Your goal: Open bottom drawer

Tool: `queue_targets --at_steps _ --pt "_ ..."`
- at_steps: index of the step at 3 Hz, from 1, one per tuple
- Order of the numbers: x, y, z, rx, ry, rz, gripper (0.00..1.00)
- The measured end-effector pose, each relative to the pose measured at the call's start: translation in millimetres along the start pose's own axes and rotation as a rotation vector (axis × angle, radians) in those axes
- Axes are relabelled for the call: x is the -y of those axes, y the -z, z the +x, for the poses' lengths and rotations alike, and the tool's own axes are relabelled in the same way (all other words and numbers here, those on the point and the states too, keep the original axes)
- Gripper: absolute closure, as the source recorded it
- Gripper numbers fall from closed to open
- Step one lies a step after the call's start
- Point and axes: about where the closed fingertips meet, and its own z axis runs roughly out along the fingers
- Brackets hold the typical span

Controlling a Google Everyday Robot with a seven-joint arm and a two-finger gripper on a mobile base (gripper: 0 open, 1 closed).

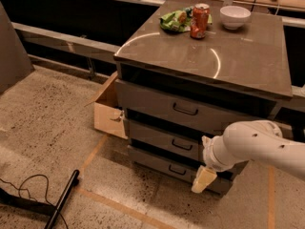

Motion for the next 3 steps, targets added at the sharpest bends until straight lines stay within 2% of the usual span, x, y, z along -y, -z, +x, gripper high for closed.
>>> queue_targets --at_steps 1,2,3 --pt "8.9 -55.3 47.3 -0.029 -0.095 0.052 0.00" --pt "15.6 -103.4 79.5 -0.031 -0.155 0.074 0.00" --pt "17.7 -146.4 100.9 -0.032 -0.171 0.068 0.00"
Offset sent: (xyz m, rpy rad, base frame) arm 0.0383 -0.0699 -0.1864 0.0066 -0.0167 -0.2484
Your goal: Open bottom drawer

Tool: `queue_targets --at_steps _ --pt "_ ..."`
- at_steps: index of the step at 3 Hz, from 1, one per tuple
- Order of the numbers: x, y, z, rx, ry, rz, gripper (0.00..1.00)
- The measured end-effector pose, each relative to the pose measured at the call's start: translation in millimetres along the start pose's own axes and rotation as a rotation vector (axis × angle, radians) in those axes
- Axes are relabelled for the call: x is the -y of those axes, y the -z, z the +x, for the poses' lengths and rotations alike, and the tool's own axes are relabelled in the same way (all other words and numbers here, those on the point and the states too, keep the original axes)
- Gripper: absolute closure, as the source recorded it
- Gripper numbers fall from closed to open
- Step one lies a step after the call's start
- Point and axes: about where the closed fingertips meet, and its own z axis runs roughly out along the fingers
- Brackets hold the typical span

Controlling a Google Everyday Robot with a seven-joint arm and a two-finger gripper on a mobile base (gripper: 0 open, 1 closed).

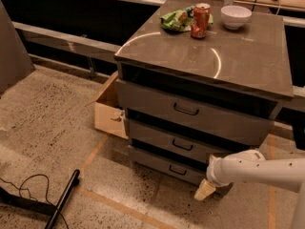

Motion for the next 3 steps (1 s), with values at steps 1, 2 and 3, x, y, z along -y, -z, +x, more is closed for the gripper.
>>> queue_targets --at_steps 1,2,3 --pt "-2.4 -34.6 9.0 0.003 0.001 -0.027 0.00" --pt "-14.6 -77.7 17.4 0.013 0.009 -0.087 0.00" --pt "-12.4 -106.6 19.2 0.035 0.016 -0.119 0.00"
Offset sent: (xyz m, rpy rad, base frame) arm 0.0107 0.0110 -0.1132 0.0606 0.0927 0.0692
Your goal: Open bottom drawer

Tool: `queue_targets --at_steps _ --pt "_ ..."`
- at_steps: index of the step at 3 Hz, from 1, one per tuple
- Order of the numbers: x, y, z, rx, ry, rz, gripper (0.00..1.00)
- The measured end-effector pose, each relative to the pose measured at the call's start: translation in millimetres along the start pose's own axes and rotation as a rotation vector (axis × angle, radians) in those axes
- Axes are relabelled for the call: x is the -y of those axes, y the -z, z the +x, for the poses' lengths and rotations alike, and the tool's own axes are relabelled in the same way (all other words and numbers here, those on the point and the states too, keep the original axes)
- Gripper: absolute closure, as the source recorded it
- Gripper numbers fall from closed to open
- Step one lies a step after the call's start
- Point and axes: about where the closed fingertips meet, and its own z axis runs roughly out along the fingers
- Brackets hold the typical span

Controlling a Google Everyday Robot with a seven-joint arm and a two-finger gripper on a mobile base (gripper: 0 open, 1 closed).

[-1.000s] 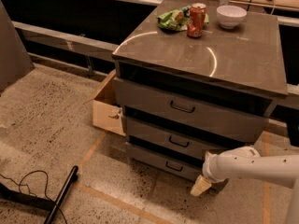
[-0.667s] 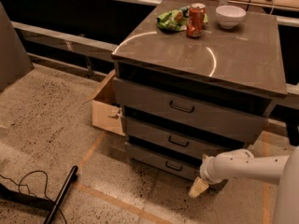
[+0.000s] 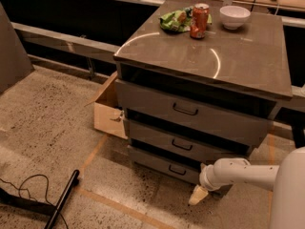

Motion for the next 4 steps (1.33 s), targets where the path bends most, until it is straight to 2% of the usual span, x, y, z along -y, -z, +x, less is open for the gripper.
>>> queue_targets --at_steps 2,3,4 --pt "14.2 -47.7 13.4 0.094 -0.024 -0.028 0.00" --pt "20.5 -63.6 14.0 0.136 -0.023 -0.023 0.00" --pt "25.1 -71.2 16.3 0.150 -0.029 -0.011 0.00"
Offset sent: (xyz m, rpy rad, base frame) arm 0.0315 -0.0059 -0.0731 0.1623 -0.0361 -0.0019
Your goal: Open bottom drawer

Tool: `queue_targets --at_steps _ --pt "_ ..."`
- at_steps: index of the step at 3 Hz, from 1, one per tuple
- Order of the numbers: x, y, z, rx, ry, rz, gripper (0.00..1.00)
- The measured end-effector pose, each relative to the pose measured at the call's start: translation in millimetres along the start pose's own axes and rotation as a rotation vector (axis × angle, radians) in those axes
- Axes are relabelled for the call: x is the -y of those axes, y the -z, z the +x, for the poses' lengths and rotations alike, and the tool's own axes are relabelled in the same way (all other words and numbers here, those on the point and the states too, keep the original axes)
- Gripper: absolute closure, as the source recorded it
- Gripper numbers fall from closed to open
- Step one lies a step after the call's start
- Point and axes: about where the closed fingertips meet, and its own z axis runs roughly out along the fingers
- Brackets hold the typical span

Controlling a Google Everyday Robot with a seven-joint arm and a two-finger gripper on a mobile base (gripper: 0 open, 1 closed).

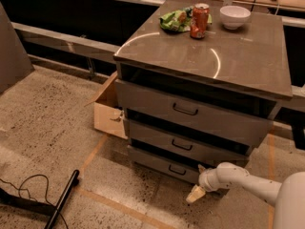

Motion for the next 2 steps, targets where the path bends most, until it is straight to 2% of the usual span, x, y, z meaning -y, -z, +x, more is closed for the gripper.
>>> queue_targets --at_steps 2 --pt "9.1 -3.0 8.3 -0.007 -0.015 0.030 0.00"
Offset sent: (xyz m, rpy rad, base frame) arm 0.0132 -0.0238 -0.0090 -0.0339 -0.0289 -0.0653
